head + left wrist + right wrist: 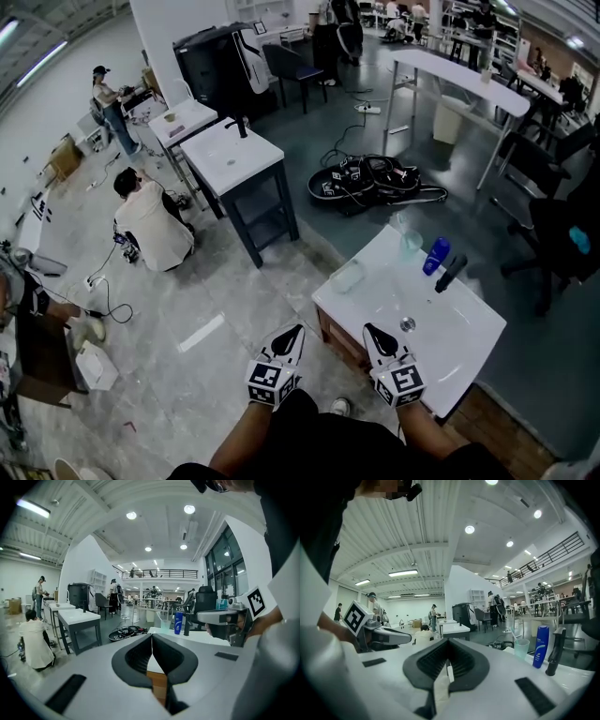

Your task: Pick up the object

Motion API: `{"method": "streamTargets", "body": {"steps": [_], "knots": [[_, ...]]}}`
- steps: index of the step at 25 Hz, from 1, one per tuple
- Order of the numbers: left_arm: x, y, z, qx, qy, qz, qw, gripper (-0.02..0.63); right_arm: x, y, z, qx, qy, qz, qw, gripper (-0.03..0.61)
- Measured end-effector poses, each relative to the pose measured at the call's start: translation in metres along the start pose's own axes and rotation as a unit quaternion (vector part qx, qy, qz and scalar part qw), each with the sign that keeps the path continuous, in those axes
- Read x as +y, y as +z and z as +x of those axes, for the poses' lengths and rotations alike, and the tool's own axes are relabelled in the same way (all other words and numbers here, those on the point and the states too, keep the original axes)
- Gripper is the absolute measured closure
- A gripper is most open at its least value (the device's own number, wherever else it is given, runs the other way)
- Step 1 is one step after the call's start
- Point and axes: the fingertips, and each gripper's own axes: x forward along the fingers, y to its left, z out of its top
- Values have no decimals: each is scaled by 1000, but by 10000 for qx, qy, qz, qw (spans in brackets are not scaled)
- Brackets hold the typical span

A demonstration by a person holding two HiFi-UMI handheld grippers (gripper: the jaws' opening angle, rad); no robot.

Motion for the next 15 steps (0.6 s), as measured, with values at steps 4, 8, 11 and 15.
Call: {"method": "streamTargets", "body": {"steps": [4,8,11,15], "knots": [[4,1,15,60,-110,35,9999,592,-10,-2,9,48,-84,36,9999,560],[13,3,37,84,-309,48,9995,592,-20,1,27,60,-209,28,9998,560],[24,11,57,87,-455,105,9989,592,-30,8,43,22,-329,5,9995,560],[40,24,81,107,-686,198,9974,592,-40,19,66,14,-490,-48,9988,560]]}}
